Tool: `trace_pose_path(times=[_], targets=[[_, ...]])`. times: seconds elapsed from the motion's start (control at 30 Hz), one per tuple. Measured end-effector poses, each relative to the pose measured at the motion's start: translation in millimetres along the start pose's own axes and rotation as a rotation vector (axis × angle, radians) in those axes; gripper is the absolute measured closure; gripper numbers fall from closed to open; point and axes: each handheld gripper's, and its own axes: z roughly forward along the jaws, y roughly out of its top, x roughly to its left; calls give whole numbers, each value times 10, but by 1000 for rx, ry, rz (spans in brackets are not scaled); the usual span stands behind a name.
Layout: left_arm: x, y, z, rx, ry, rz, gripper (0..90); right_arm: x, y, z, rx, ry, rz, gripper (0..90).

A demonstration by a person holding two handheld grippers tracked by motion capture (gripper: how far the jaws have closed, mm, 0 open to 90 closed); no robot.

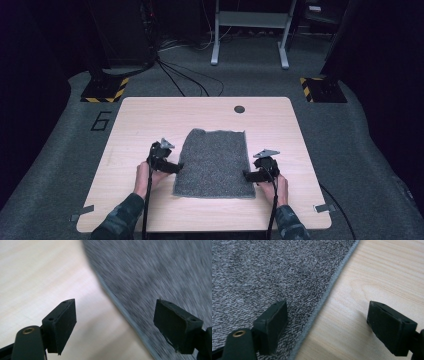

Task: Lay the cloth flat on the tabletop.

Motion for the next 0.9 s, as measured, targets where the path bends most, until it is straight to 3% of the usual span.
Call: trace_pose_path(times=[0.07,0.13,0.2,0.23,0.3,0.47,0.53,0.57,0.77,0.9], targets=[[113,136,37,-22,-11,-34,193,1,-10,4,-9,-2,6,158],[191,273,90,-27,-12,-34,203,-6,-29,6,-25,4,1,153],[234,389,159,-36,-25,-49,222,2,-68,0,-46,5,15,152],[251,448,207,-36,-35,-57,236,-20,-91,4,-68,4,-16,153],[261,508,281,-33,-41,-64,263,-13,-92,2,-67,4,-6,153],[279,605,472,-31,-36,-67,334,-10,-95,0,-65,3,-1,153],[300,624,536,-29,-52,-99,366,1,-93,1,-68,4,13,153],[330,646,580,-27,-54,-113,403,-10,-99,-1,-67,5,-4,154],[353,717,647,-23,-32,-104,550,-11,-102,1,-72,5,-4,154],[361,740,681,-23,-43,-123,562,-12,-104,1,-74,4,-6,154]])
